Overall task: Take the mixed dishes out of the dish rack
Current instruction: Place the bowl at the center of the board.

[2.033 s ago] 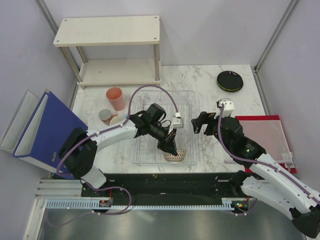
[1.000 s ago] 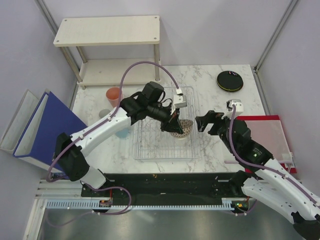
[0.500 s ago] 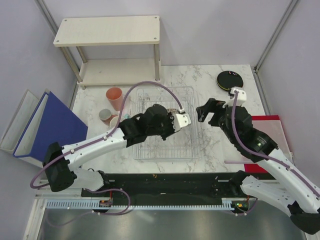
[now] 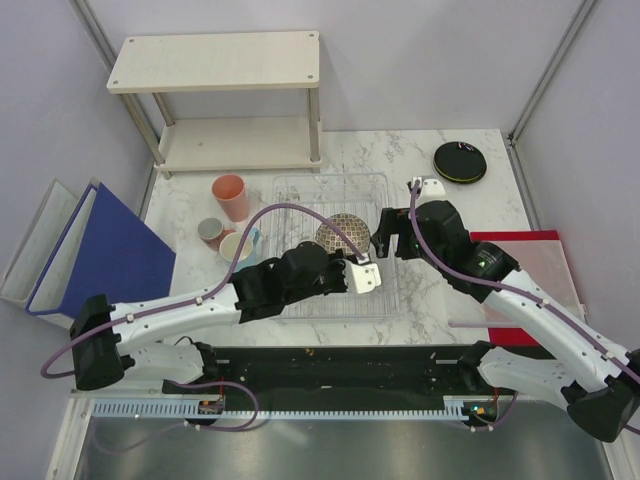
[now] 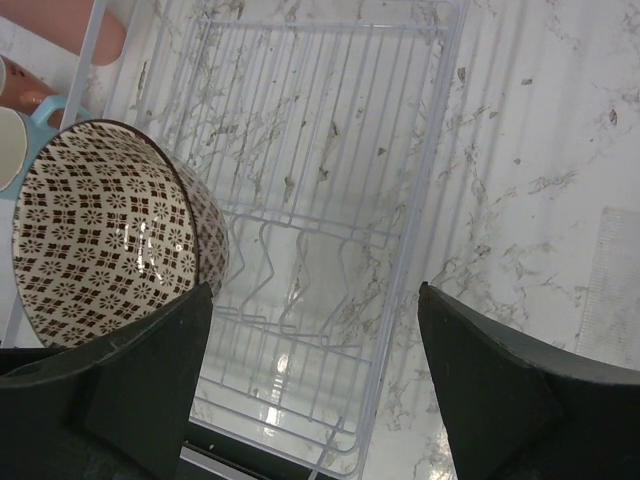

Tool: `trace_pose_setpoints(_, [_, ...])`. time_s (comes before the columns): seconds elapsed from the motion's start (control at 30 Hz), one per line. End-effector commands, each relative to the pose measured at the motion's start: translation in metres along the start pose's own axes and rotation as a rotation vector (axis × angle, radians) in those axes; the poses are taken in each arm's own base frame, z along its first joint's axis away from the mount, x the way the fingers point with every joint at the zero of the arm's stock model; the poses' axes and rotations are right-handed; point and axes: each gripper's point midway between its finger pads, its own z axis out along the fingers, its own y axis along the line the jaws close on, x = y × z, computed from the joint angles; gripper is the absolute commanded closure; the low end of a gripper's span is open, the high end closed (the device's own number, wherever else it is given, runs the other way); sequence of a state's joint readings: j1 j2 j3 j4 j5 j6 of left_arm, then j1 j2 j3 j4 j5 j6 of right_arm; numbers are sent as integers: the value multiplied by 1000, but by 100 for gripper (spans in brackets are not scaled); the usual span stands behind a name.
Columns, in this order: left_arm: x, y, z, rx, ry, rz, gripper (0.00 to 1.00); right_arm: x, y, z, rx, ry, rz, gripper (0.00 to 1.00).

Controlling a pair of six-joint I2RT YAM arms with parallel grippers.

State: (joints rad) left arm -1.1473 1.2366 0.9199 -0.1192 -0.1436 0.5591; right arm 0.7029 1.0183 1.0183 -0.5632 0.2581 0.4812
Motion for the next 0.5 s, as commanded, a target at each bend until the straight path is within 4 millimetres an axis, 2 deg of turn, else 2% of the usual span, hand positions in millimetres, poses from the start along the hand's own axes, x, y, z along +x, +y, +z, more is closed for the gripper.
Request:
trace_pose_setpoints(0.0, [-59,16,-14,-31,-222,-1,98,2,19,7,-95,1,-9,10])
trace_pose_setpoints(0.13, [-62,9,-13,0,-231,-13,98,-2,27,9,-128,-1,-6,12])
trace_pose_setpoints(0.33, [-56,2,-6,19,-213,-15,98,-24,18,-4,-92,-112,41,12])
trace_pose_setpoints(0.37, [-51,-2,-5,35,-190,-14,98,-28,17,-8,-91,-127,46,12])
trace_pose_setpoints(0.47, [-47,-5,-1,43,-177,-9,98,-31,15,-12,-80,-143,53,12])
